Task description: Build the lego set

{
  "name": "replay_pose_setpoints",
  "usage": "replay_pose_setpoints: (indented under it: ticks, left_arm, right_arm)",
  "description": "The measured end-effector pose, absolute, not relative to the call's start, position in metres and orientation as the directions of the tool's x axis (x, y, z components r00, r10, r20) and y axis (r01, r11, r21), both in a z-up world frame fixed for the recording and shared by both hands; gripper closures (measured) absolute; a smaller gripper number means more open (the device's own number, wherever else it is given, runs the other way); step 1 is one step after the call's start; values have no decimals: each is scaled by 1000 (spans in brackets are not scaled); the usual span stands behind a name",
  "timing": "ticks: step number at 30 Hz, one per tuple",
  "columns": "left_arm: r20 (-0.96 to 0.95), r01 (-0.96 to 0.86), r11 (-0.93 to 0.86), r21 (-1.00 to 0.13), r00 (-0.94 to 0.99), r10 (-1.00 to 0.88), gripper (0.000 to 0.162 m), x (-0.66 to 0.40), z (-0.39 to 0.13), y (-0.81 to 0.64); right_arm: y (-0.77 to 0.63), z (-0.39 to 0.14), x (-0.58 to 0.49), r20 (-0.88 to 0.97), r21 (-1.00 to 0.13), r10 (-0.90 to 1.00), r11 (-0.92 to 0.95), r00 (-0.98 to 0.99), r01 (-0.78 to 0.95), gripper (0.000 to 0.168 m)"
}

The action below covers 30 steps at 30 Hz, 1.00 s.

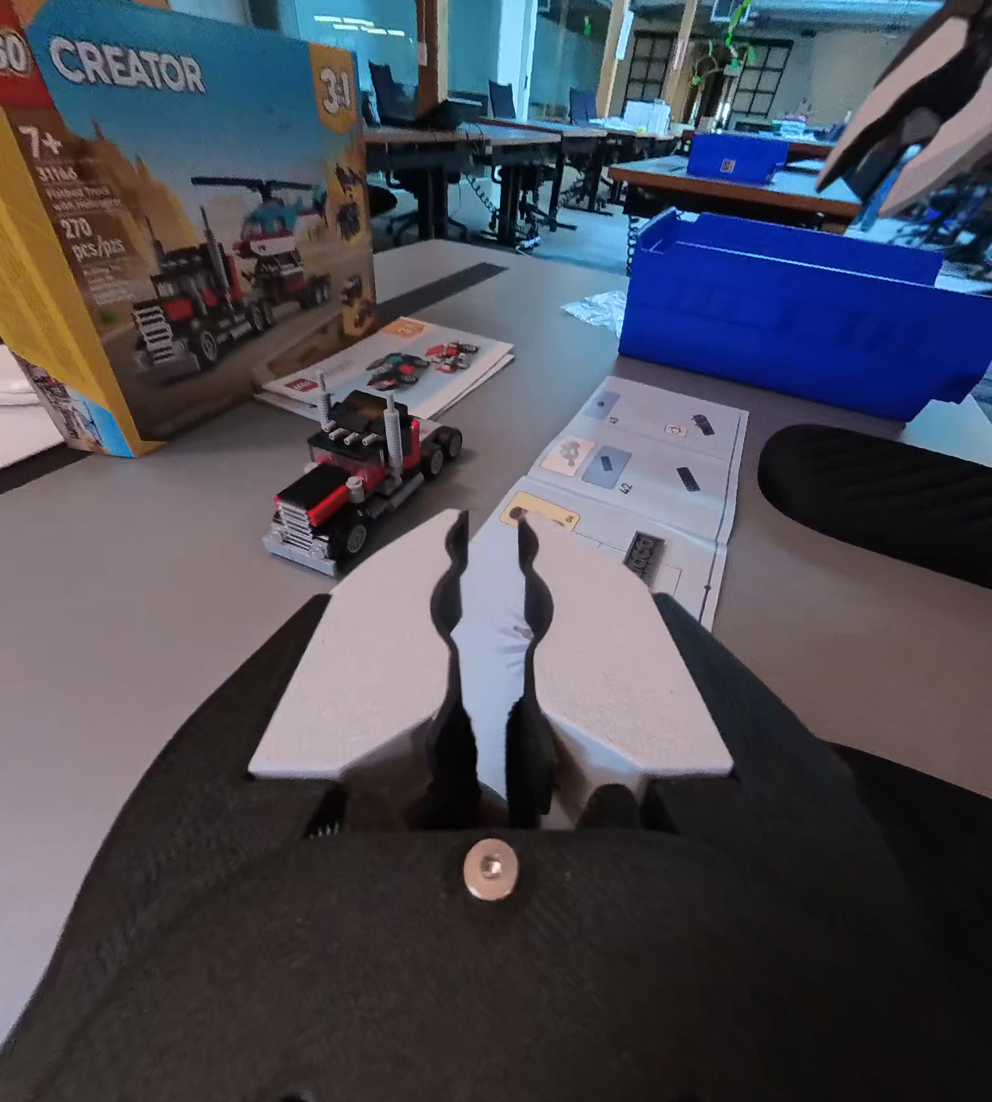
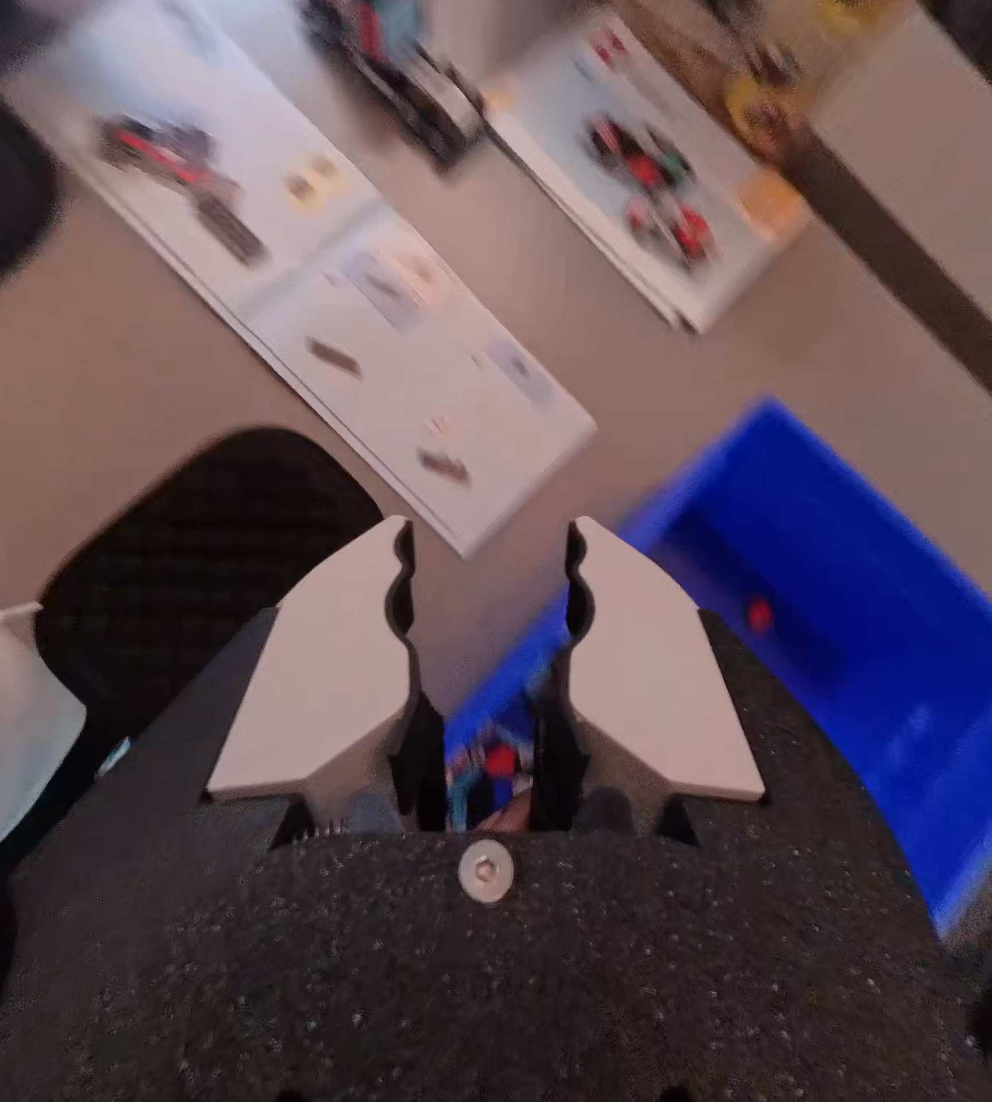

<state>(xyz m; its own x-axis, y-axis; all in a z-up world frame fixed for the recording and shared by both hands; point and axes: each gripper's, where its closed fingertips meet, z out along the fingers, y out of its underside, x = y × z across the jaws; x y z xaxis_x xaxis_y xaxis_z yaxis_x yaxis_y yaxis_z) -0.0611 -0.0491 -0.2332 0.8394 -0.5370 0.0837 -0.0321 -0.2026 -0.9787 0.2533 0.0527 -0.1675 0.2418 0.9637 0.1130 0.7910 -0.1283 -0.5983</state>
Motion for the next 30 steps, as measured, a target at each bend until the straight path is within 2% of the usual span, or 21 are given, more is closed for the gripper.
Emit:
replay_pose_setpoints:
  ticks: [3, 5, 8, 10, 14, 16, 22, 24, 26, 28, 30]
  left_arm:
    - [89, 2, -167, -986, 852, -515, 142, -67, -228, -48]
    - [90, 7, -161, -987, 853, -514, 141, -67, -227, -48]
    - [67, -8, -139, -990, 846, -529, 141, -66, -226, -50]
    - [54, -6, -114, -993, 855, -516, 141, -68, -223, -50]
    - [23, -8, -58, -998, 858, -512, 141, -69, -217, -54]
    - [25, 9, -34, -999, 864, -502, 141, -72, -213, -55]
    - [44, 65, 26, -998, 872, -488, 141, -78, -203, -60]
    - [59, 83, 28, -996, 873, -484, 141, -80, -202, -60]
    - [76, 98, 20, -995, 871, -485, 141, -82, -202, -59]
    - [85, 104, 12, -994, 867, -490, 141, -82, -203, -59]
    - [93, 110, 5, -994, 864, -494, 141, -82, -203, -58]
  right_arm:
    - [48, -191, 307, -12, -512, 951, -270, 308, 815, 91]
    - [29, -211, 313, -129, -504, 953, -301, 274, 809, 89]
    - [14, -238, 312, -157, -476, 957, -289, 243, 831, 95]
    - [11, -241, 303, -124, -521, 969, -248, 215, 817, 92]
    - [-11, -235, 277, -245, -625, 963, -247, 114, 741, 88]
    - [-23, -230, 274, -300, -645, 953, -241, 50, 725, 92]
    - [29, -181, 334, -112, -734, 981, -191, 161, 652, 109]
    - [47, -182, 359, -32, -676, 981, -162, 191, 719, 109]
    - [52, -198, 376, 19, -560, 987, -124, 162, 819, 112]
    - [45, -216, 380, 12, -468, 996, -77, 93, 880, 118]
    - [34, -232, 377, -23, -423, 999, -44, 37, 905, 124]
